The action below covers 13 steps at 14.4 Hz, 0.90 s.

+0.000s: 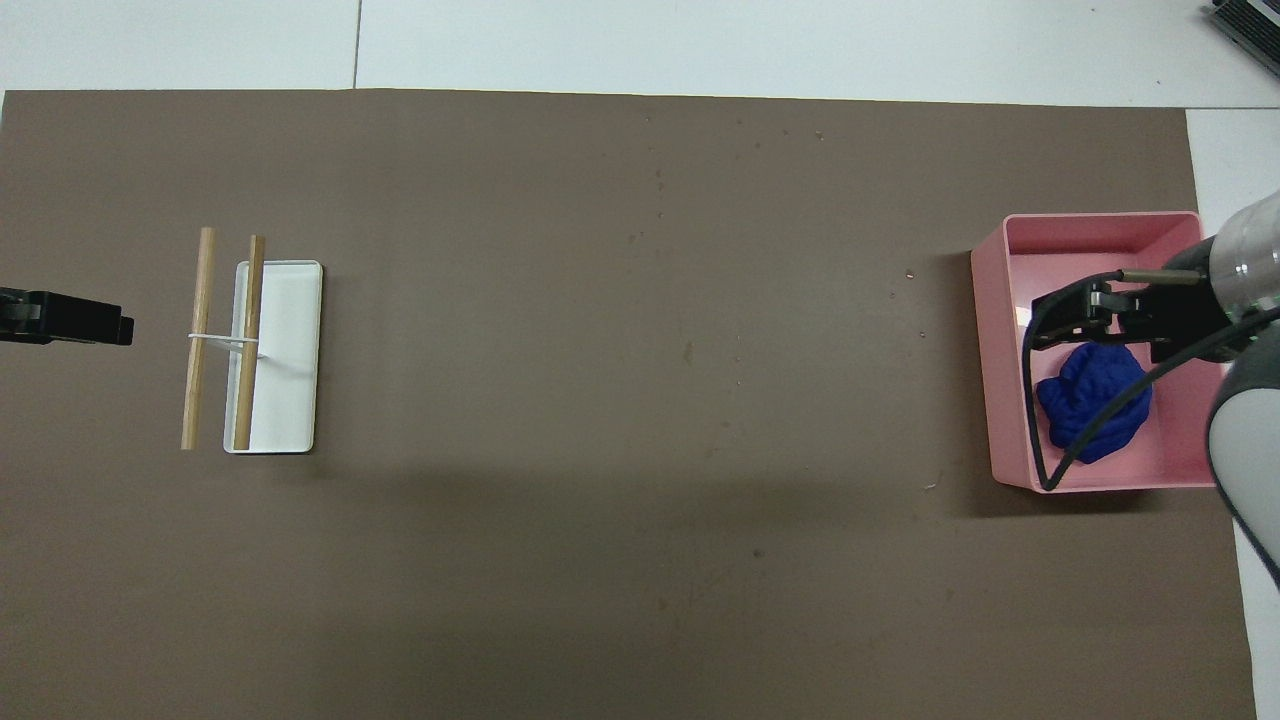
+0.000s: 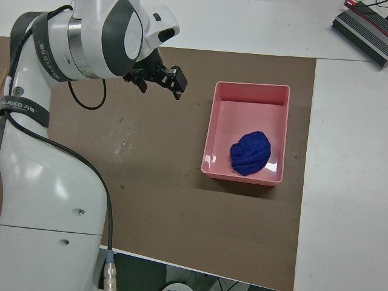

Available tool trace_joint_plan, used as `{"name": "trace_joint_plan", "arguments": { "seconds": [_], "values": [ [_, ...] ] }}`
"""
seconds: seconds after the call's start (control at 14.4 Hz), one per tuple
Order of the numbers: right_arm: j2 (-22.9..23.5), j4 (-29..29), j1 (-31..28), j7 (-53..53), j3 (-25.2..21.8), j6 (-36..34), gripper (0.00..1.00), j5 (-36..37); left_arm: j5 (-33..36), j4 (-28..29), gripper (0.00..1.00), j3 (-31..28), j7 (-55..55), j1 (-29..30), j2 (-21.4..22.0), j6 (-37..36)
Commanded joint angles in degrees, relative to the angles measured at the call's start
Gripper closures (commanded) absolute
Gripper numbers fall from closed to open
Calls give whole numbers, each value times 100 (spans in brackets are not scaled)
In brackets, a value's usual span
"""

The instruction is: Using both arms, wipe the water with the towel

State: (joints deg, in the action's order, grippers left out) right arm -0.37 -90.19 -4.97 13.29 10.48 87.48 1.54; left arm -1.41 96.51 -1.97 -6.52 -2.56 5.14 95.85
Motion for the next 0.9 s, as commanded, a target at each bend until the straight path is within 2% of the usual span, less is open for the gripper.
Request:
{"name": "trace_joint_plan", "arguments": {
  "seconds": [0.0, 0.83],
  "values": [
    [-165, -236, -48, -90, 25, 217, 0, 171, 88, -124, 0, 4, -69, 28, -13, 39],
    [-174, -280, -48, -90, 25, 314, 0, 171, 79, -53, 0, 4, -51, 28, 31, -14]
  ]
}}
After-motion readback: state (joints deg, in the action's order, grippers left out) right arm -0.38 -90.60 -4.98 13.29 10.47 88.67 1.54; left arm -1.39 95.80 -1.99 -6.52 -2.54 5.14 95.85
